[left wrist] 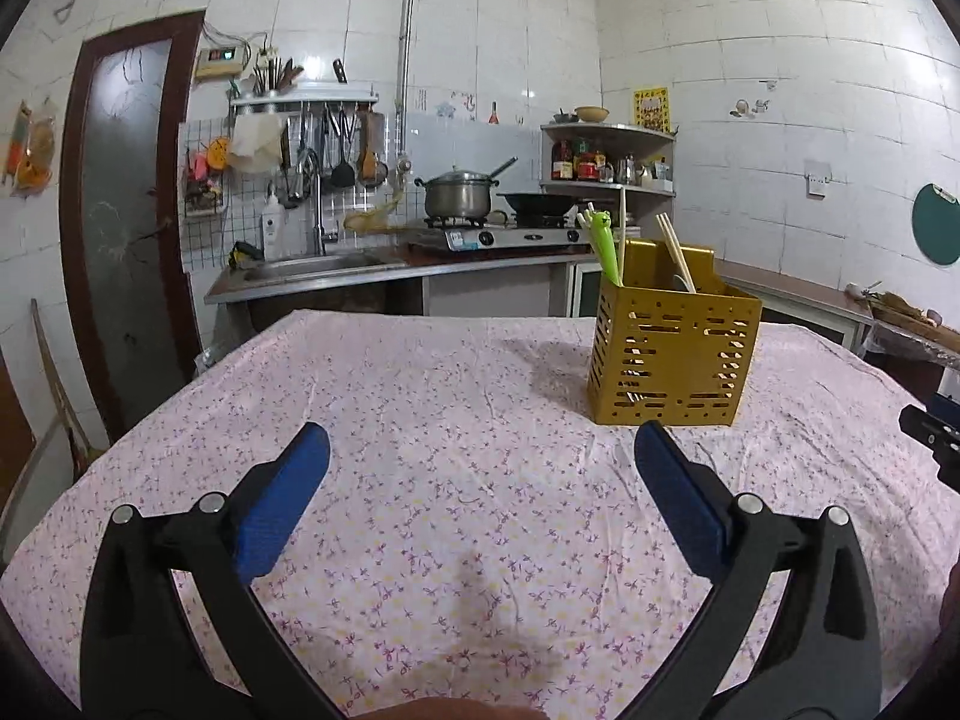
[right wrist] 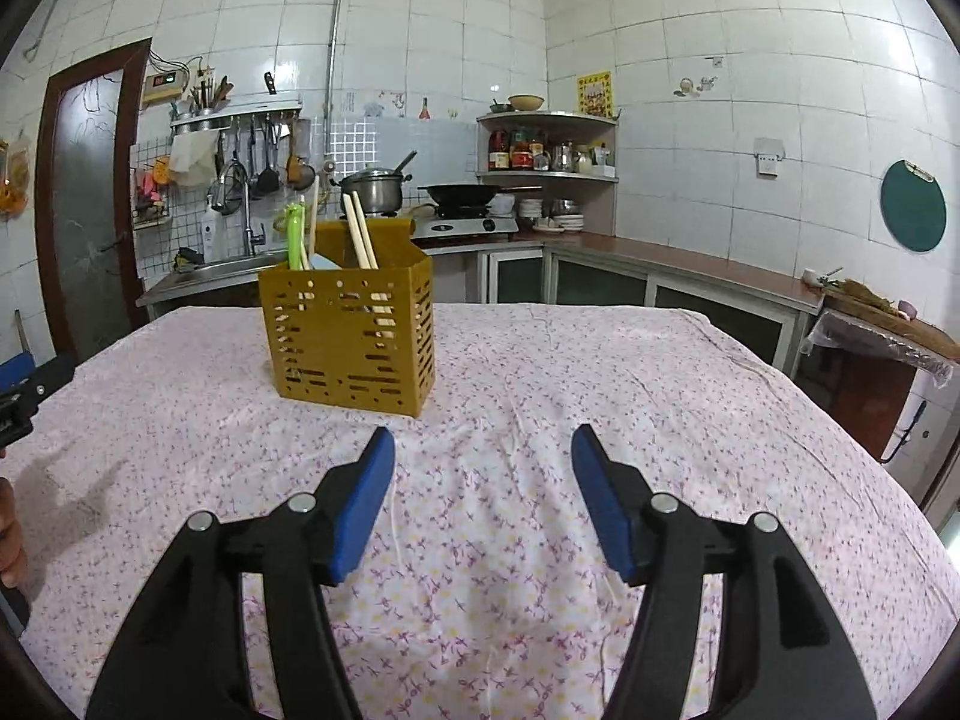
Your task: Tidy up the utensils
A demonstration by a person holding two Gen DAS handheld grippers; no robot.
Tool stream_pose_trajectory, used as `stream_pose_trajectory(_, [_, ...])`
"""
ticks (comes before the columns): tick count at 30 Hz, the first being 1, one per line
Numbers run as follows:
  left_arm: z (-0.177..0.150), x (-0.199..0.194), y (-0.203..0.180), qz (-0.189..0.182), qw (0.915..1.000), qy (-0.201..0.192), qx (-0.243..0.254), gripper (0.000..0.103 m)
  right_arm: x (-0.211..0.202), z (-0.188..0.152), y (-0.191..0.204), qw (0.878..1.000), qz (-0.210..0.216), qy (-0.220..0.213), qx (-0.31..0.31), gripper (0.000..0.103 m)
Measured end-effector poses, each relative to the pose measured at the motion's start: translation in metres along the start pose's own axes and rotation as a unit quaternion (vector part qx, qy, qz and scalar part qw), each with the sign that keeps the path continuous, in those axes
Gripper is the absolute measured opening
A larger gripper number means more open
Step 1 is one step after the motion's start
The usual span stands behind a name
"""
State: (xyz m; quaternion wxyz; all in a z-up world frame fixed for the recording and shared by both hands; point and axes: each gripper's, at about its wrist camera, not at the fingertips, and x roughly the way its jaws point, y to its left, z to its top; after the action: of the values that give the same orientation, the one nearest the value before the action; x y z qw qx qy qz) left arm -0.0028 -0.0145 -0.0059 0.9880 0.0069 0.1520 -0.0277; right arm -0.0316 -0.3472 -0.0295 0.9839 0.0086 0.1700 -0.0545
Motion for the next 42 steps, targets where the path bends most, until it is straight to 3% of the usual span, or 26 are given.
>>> stream_pose_trajectory(8, [0.004,0.002,-0.004,0.011,0.9991,-0.040,-0.008,0.098,-0.008,0.007,0.002,0.998,-0.020,-0.056,-0.009,0.062])
stream_pose_trajectory(15, [0.003,-0.003,-0.003,0.014,0.9980,-0.060,-0.016,0.098,-0.017,0.003,0.003,0.997,-0.028,-0.073,-0.010,0.065])
stream_pose_trajectory(22, [0.000,-0.004,-0.003,0.013,0.9982,-0.054,-0.022,0.098,-0.012,0.000,-0.008,0.998,-0.030,-0.050,0.006,0.065])
stream_pose_trajectory(28, [0.002,-0.004,-0.007,0.010,0.9981,-0.061,0.002,0.098,-0.012,-0.001,-0.010,0.998,-0.032,-0.052,0.015,0.065])
stream_pose_trajectory(42, [0.002,-0.002,-0.003,0.007,0.9986,-0.051,-0.009,0.098,-0.012,-0.002,-0.005,0.998,-0.032,-0.051,0.008,0.066])
